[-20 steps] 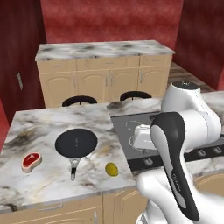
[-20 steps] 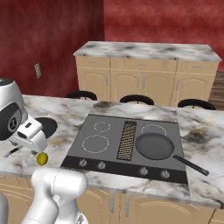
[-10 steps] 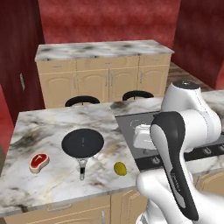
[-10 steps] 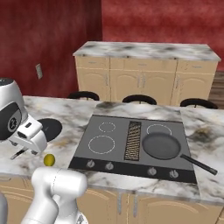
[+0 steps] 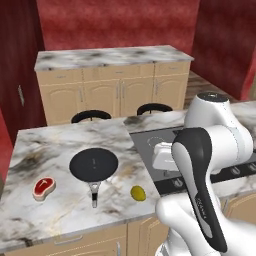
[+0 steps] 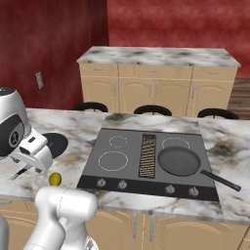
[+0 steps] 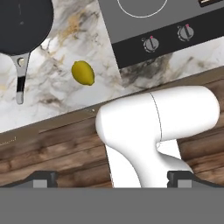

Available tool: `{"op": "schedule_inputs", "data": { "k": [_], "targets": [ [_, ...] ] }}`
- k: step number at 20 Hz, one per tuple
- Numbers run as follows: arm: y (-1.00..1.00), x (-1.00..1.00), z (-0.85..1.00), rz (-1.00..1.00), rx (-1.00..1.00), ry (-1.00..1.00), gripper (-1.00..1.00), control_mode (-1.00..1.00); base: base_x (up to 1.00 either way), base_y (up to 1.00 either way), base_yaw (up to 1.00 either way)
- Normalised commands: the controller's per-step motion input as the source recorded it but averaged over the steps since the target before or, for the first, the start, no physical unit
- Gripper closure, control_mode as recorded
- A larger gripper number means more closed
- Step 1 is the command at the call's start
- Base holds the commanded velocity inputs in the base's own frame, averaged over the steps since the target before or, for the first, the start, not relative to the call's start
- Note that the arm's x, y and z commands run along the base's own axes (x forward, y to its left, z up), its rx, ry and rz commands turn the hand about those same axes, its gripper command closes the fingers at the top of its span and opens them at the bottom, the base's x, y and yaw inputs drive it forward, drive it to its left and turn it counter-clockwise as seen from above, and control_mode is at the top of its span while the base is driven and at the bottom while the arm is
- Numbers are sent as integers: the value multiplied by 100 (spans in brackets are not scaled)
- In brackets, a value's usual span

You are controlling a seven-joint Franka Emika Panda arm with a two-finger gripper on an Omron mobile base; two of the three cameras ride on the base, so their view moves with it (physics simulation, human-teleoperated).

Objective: Place both pans onto different burners. Then place the lemon and the steak on different pans.

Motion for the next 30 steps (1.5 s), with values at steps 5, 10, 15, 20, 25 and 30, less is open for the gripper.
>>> {"op": "schedule_inputs", "data": {
  "k": [5,10,15,20,25,30],
  "targets": [
    [0,0,0,0,0,0,-100,100,62,80,-6],
    [0,0,0,0,0,0,-100,100,37,62,-3],
    [0,0,0,0,0,0,-100,100,9,42,0],
    [34,0,0,3,0,0,-100,-100,0,0,0],
    [41,0,0,11,0,-8,-100,-100,0,0,0],
    [42,0,0,4,0,-8,-100,-100,0,0,0]
  ]
}}
